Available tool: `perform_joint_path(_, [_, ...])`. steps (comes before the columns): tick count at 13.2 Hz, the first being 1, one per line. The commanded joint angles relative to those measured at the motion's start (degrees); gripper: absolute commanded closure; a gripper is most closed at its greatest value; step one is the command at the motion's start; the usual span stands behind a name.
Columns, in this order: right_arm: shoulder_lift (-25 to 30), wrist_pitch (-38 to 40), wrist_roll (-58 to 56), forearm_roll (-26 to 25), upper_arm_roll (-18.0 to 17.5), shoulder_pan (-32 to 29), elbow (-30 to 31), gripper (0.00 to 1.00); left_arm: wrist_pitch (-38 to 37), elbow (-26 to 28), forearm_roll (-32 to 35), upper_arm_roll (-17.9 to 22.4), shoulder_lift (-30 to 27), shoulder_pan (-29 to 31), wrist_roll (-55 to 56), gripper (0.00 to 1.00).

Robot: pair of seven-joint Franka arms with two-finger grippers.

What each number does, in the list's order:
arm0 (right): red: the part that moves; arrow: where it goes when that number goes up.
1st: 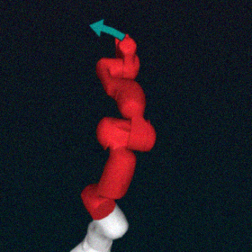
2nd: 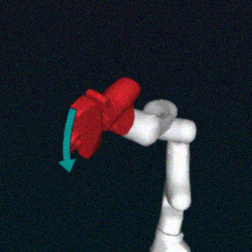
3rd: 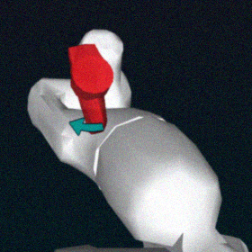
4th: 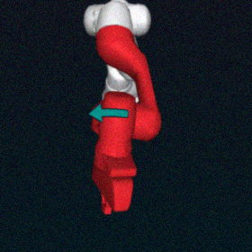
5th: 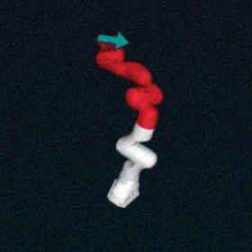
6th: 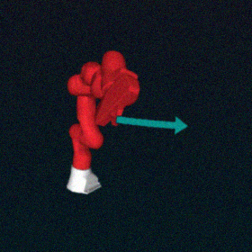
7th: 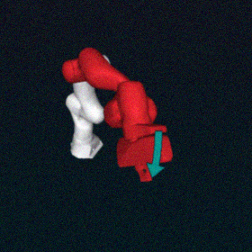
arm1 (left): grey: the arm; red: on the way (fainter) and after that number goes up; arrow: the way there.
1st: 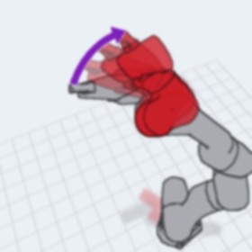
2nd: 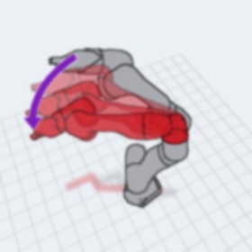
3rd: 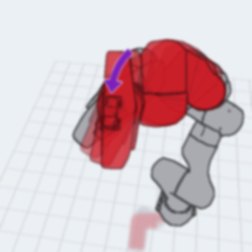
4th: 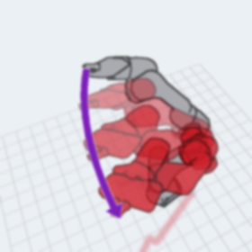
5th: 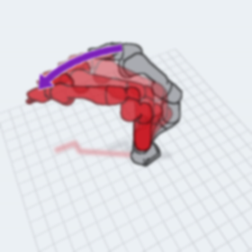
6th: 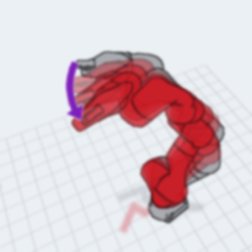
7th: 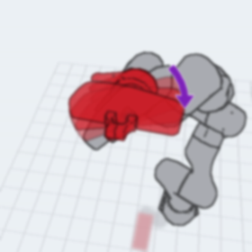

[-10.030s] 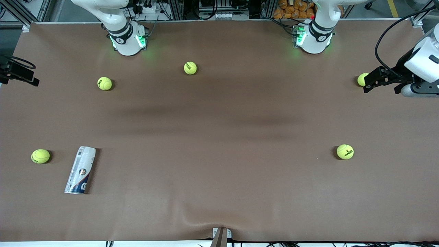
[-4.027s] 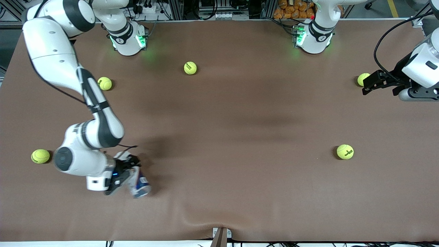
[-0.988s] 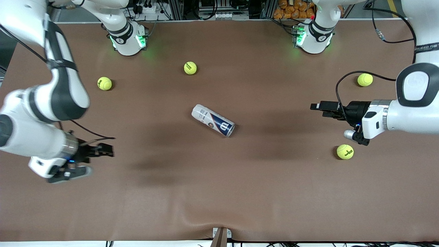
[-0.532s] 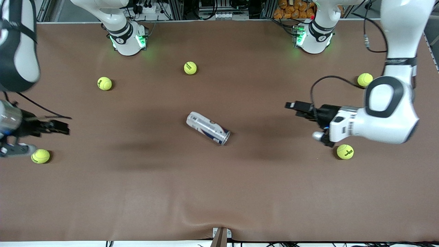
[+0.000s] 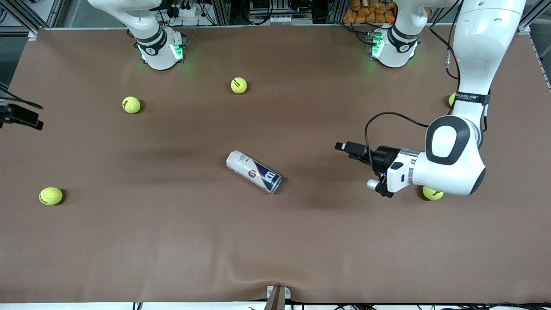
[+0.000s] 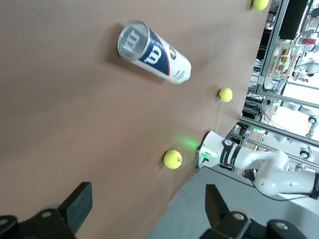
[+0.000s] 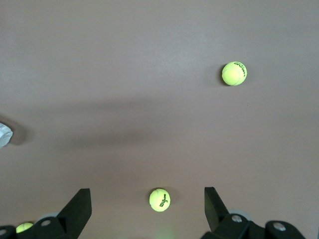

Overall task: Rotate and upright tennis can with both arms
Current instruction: 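Withdraw the right gripper while the left gripper approaches the can's end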

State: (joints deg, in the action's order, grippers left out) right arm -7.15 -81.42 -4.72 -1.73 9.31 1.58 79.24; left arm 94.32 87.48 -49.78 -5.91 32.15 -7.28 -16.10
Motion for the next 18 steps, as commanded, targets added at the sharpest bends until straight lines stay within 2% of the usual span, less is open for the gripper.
perform_joint_path(1, [5.04, 2.22, 3.91, 0.5, 1.15, 1.85, 2.58, 0.0, 1.56, -4.76, -3.03, 0.02, 4.14, -1.33, -1.04, 0.0])
perform_joint_path(5, [6.1, 5.21, 4.28, -0.21, 3.25, 1.76, 1.71, 0.0, 5.42, -6.62, -3.4, -0.33, 6.17, -3.09, -1.73, 0.0])
perform_joint_path(8, [6.72, 7.67, 4.19, 0.75, 2.73, 0.8, 1.7, 0.0, 9.73, -6.53, -5.4, -0.33, 8.01, -5.46, -5.68, 0.0])
perform_joint_path(9, [6.72, 7.33, 3.93, 0.93, 0.73, 0.1, 1.7, 0.0, 10.7, -6.44, -5.94, -0.33, 8.8, -5.82, -7.43, 0.0])
perform_joint_path(11, [6.89, 8.02, 4.45, 0.76, -5.95, -4.63, 1.7, 0.0, 11.85, -6.53, -9.35, -0.33, 10.99, -5.73, -11.12, 0.0])
perform_joint_path(13, [6.72, 8.64, 4.54, 0.76, -6.06, -4.91, 1.7, 0.0, 12.2, -6.53, -13.57, -0.33, 12.49, -5.82, -15.0, 0.0])
perform_joint_path(18, [6.63, 7.59, 1.04, 3.4, -6.24, -4.74, 0.39, 0.0, 14.57, -6.44, -14.47, -0.33, 13.73, -7.75, -17.03, 0.0])
